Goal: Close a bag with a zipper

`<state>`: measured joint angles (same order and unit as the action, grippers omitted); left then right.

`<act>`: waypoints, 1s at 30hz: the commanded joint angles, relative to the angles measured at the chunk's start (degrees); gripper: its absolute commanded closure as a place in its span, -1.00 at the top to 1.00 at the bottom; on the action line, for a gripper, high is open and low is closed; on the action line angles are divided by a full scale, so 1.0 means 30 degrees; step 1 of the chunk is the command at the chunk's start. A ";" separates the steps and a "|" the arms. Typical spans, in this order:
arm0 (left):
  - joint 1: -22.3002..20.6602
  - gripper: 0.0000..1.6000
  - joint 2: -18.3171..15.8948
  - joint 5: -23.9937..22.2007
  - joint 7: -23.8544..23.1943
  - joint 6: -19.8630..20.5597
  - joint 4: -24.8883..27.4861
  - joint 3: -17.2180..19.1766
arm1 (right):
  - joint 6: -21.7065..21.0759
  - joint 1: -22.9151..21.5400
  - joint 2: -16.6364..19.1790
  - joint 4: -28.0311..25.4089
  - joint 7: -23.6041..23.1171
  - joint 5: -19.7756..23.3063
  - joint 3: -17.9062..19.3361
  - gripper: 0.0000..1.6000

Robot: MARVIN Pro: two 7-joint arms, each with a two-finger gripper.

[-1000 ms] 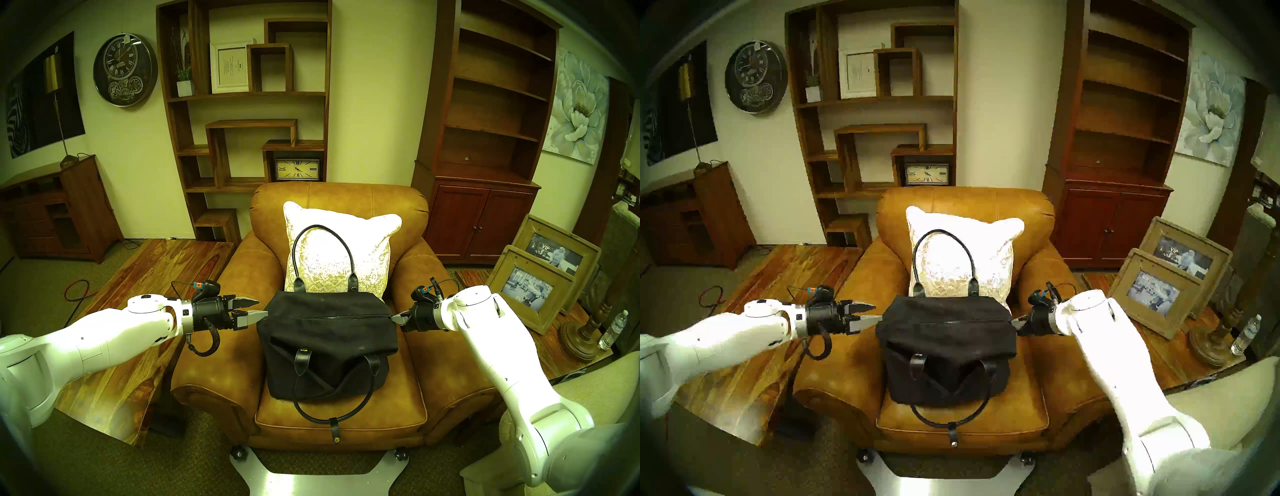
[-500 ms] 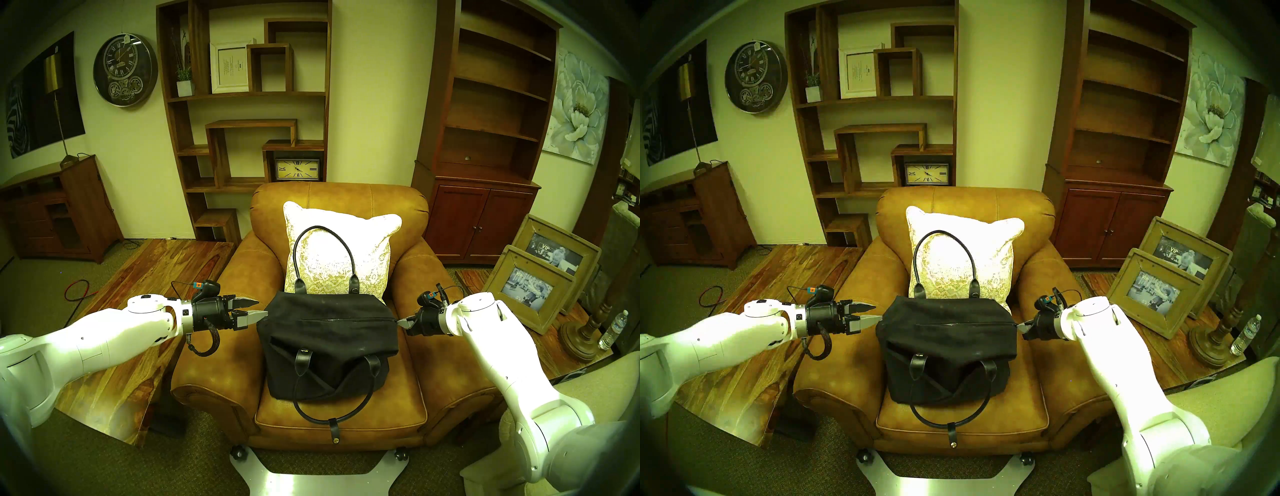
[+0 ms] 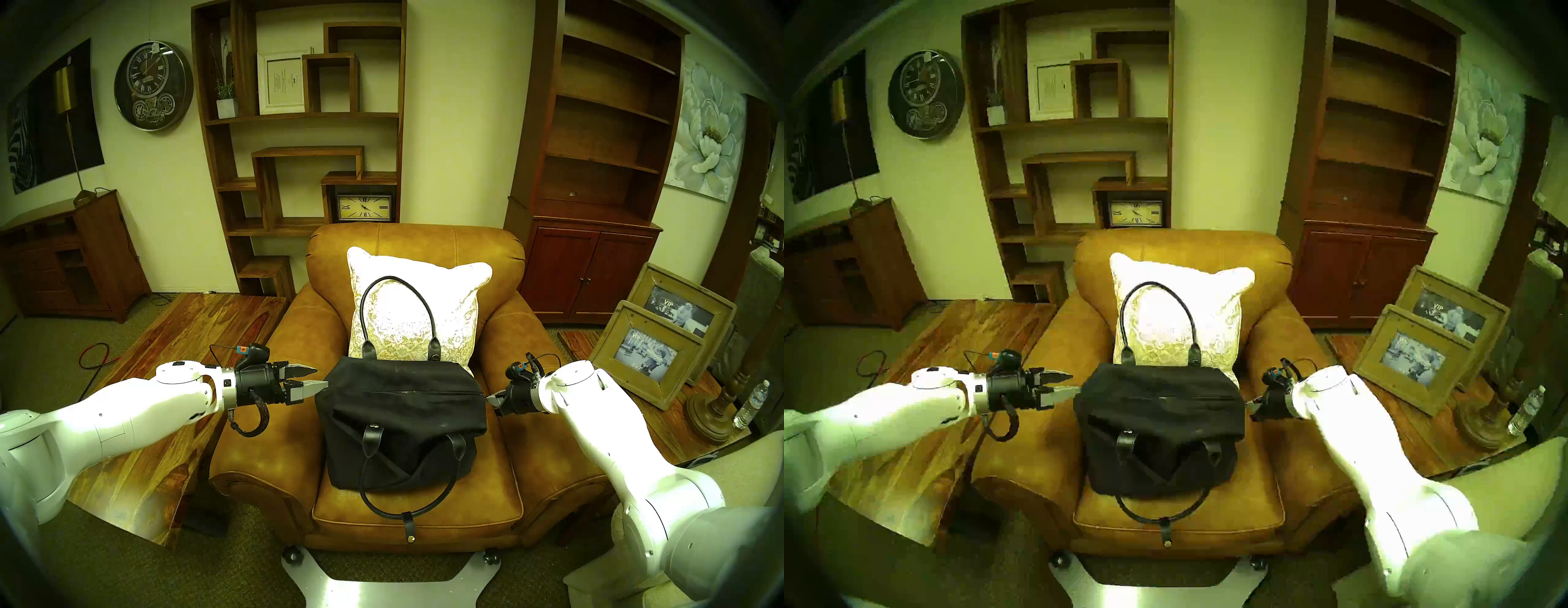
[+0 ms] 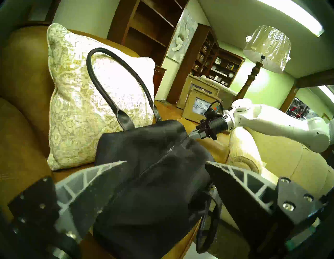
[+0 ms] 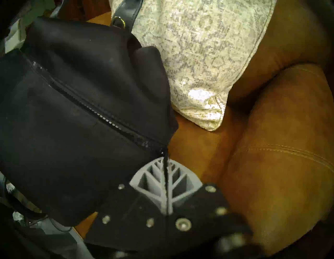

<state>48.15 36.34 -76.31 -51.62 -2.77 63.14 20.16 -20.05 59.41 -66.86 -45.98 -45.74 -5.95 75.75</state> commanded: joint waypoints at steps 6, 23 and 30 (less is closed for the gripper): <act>-0.0288 1.00 0.0032 -0.0081 0.0015 -0.0051 0.0087 0.0223 | 0.1397 -0.1815 -0.0569 0.2262 0.0172 -0.0672 -0.0688 -1.00; -0.0289 1.00 0.0032 -0.0074 0.0007 -0.0052 0.0080 0.0211 | 0.0718 -0.0871 0.0393 -0.0147 -0.0450 -0.1032 -0.0557 1.00; -0.0276 1.00 0.0028 -0.0059 0.0000 -0.0052 0.0072 0.0190 | 0.1532 -0.0778 0.0738 -0.2631 -0.0204 -0.0558 0.0390 1.00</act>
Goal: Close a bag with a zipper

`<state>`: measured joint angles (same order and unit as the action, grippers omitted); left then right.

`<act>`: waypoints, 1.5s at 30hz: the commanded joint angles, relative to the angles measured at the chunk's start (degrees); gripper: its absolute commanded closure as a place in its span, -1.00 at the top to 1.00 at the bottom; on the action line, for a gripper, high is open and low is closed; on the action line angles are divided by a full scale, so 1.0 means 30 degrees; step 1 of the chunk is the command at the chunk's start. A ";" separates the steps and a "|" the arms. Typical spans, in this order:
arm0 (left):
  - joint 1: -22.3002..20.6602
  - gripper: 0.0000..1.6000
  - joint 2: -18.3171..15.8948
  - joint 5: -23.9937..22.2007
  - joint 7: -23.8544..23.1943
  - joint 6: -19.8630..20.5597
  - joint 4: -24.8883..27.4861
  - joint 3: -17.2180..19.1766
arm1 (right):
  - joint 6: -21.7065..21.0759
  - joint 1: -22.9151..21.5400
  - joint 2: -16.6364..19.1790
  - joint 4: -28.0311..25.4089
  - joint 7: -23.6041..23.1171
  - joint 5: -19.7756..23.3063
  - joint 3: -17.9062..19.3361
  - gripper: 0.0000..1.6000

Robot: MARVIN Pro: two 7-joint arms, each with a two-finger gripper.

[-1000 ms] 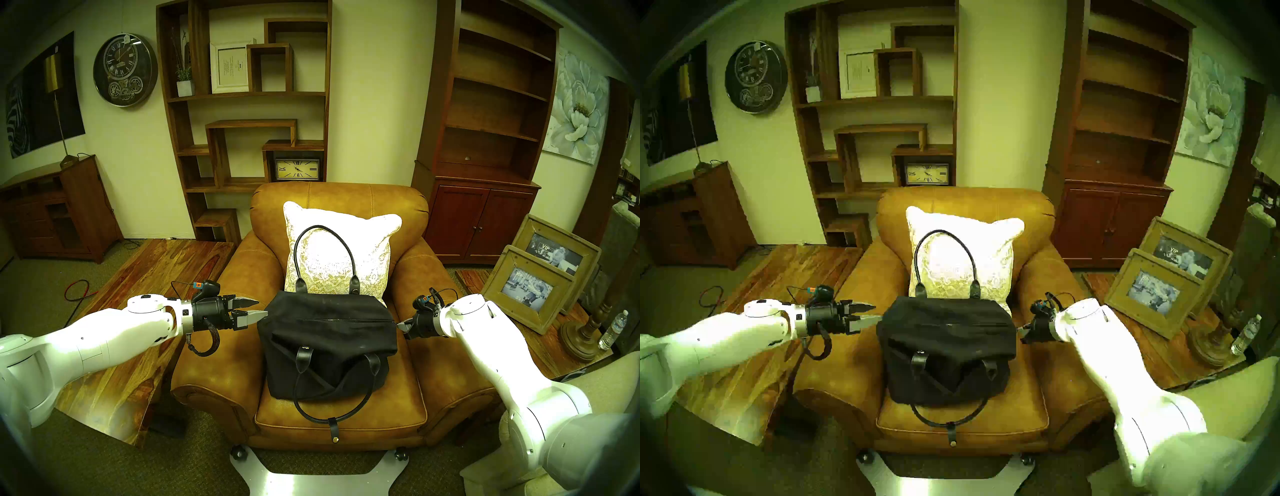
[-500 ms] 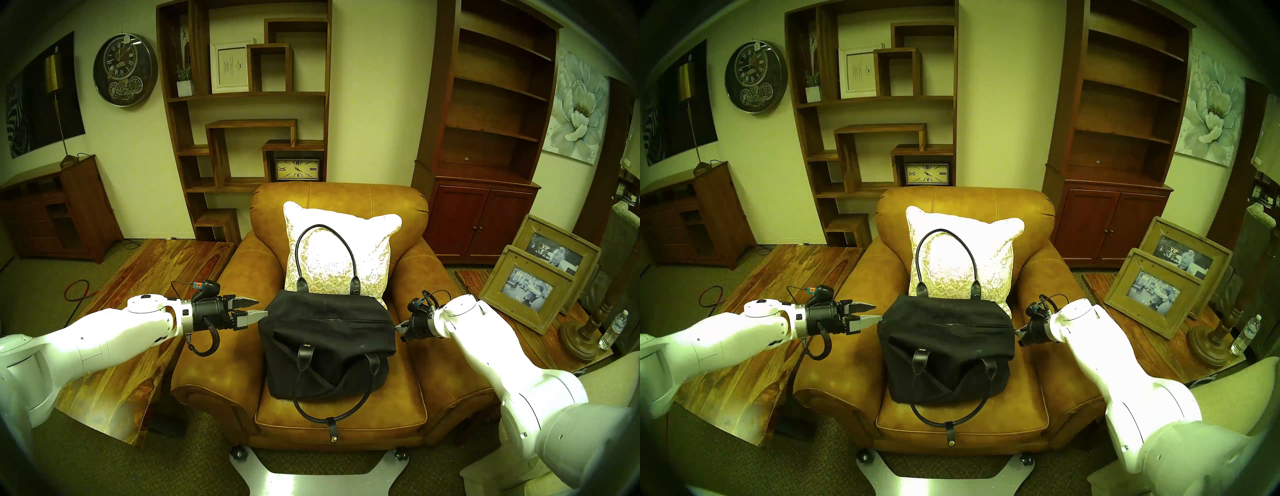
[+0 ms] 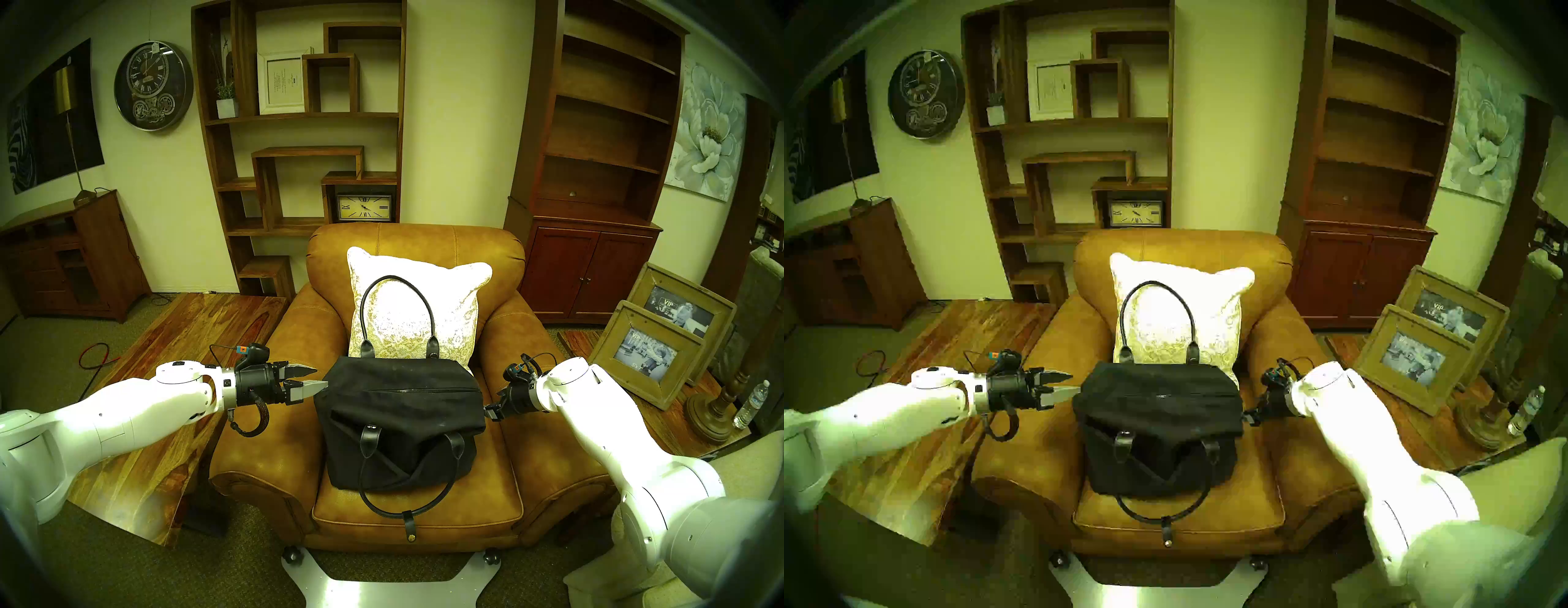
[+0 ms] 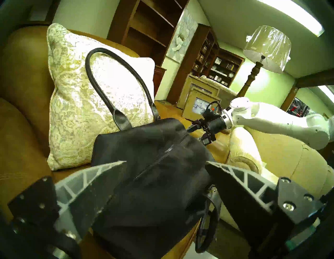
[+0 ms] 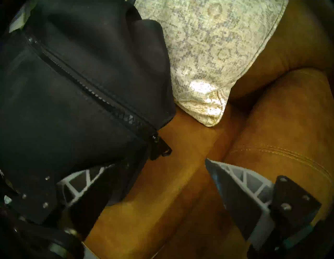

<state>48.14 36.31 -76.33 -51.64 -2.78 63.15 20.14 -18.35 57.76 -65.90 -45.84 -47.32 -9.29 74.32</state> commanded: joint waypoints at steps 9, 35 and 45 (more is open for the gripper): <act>-0.0276 1.00 0.0036 -0.0053 0.0001 -0.0051 0.0068 0.0190 | 0.2570 -0.0078 -0.0074 -0.3851 -0.0820 0.1391 0.1283 1.00; -0.0291 1.00 0.0040 -0.0072 0.0007 -0.0054 0.0075 0.0206 | 0.6267 0.6212 0.0396 -1.0902 -0.3415 0.3995 0.3079 1.00; -0.0292 1.00 0.0039 -0.0081 0.0014 -0.0054 0.0081 0.0213 | 0.5191 0.7629 0.0362 -1.3116 -0.1479 0.3127 0.3561 1.00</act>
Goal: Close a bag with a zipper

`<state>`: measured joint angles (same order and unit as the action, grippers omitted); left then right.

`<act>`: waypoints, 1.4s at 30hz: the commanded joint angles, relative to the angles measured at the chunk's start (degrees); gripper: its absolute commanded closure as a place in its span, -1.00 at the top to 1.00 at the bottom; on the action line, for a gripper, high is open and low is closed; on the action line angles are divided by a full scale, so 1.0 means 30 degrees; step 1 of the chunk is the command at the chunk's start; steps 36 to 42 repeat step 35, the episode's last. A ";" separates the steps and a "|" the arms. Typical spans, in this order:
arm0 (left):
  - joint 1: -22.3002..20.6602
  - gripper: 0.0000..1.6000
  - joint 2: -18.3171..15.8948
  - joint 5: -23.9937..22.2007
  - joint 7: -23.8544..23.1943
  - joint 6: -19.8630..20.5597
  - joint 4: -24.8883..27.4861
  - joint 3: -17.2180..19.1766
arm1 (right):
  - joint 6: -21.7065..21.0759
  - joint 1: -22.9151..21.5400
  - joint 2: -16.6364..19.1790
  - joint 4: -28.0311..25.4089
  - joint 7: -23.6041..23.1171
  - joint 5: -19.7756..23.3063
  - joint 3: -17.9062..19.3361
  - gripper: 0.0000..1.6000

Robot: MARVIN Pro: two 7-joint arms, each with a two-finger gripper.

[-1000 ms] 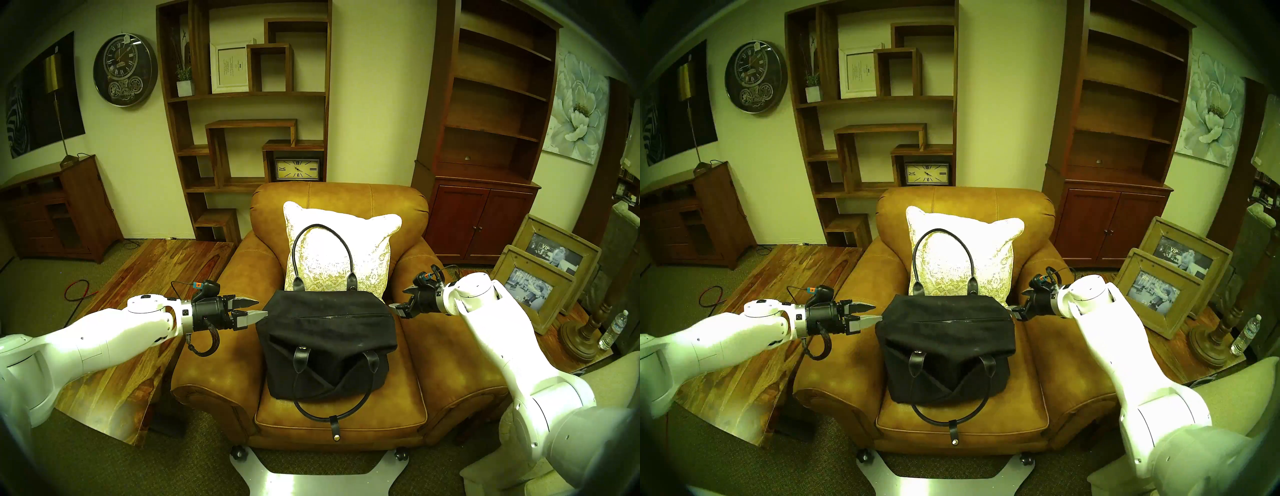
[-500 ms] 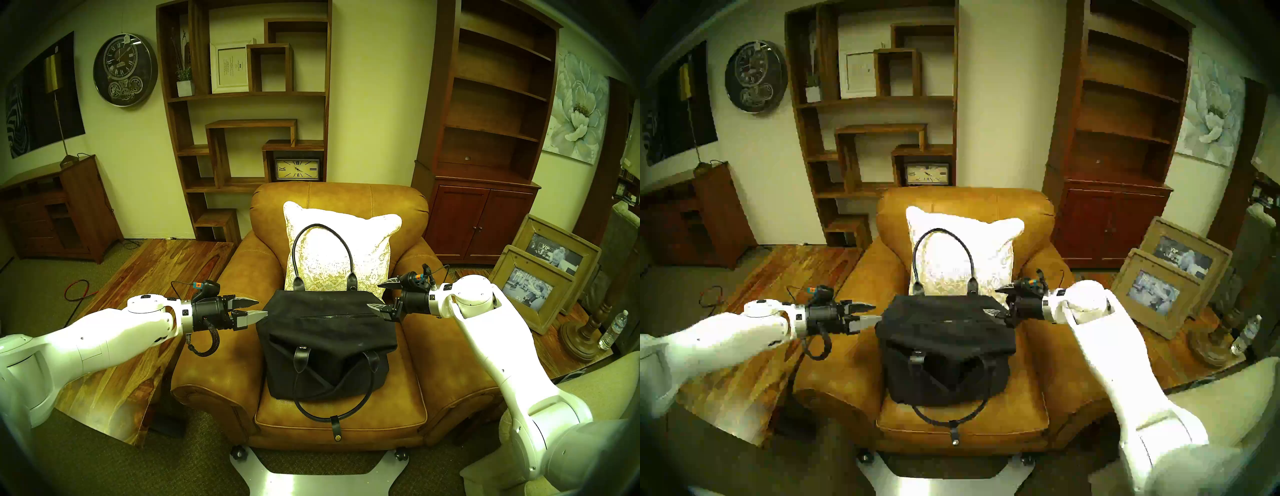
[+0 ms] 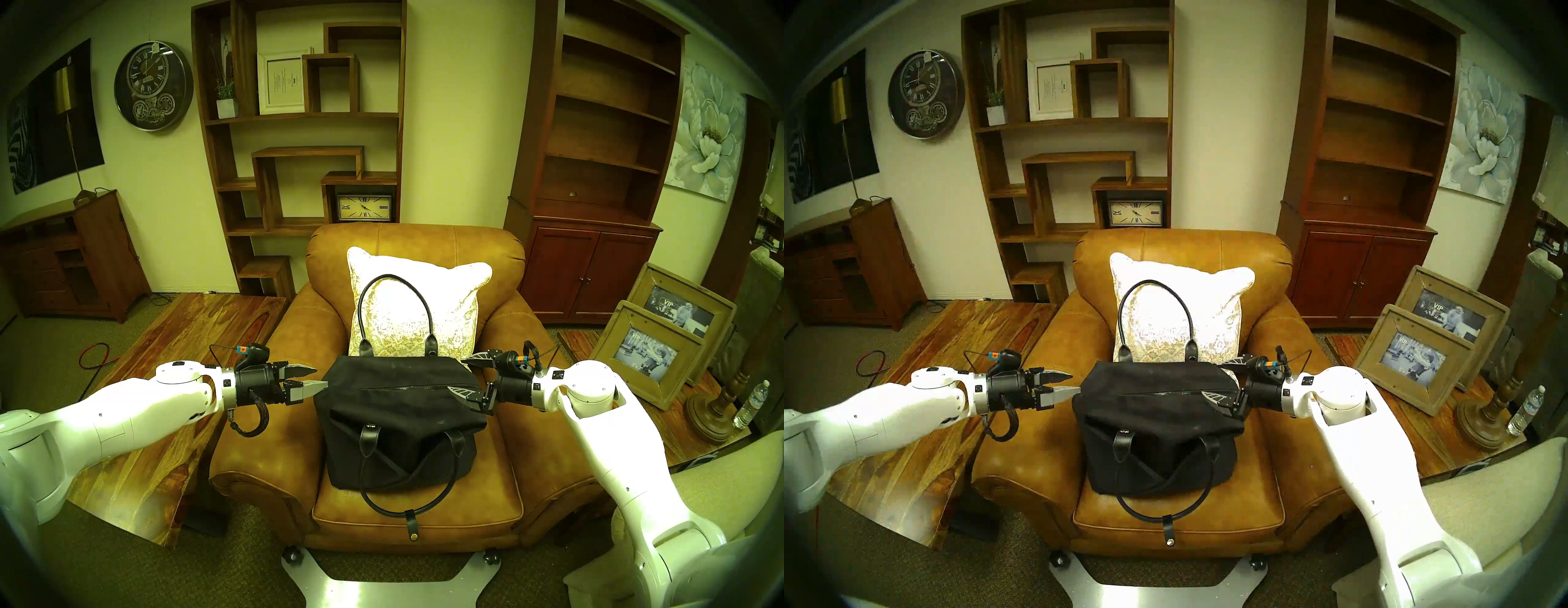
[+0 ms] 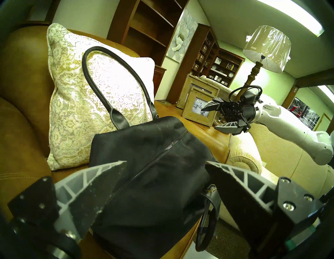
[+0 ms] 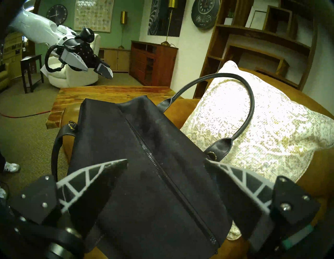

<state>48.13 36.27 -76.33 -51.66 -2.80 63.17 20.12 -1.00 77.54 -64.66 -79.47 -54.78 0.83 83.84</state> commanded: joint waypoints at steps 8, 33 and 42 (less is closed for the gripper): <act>-0.0289 1.00 0.0050 -0.0085 0.0028 -0.0046 0.0080 0.0223 | -0.2155 0.2318 -0.0040 -0.4069 0.2220 -0.0950 0.0743 1.00; -0.0289 1.00 0.0049 -0.0087 0.0031 -0.0046 0.0082 0.0223 | -0.2537 0.2498 -0.0278 -0.4372 0.2340 -0.1341 0.0916 1.00; -0.0289 1.00 0.0049 -0.0087 0.0031 -0.0046 0.0082 0.0223 | -0.2535 0.2499 -0.0281 -0.4372 0.2338 -0.1344 0.0919 1.00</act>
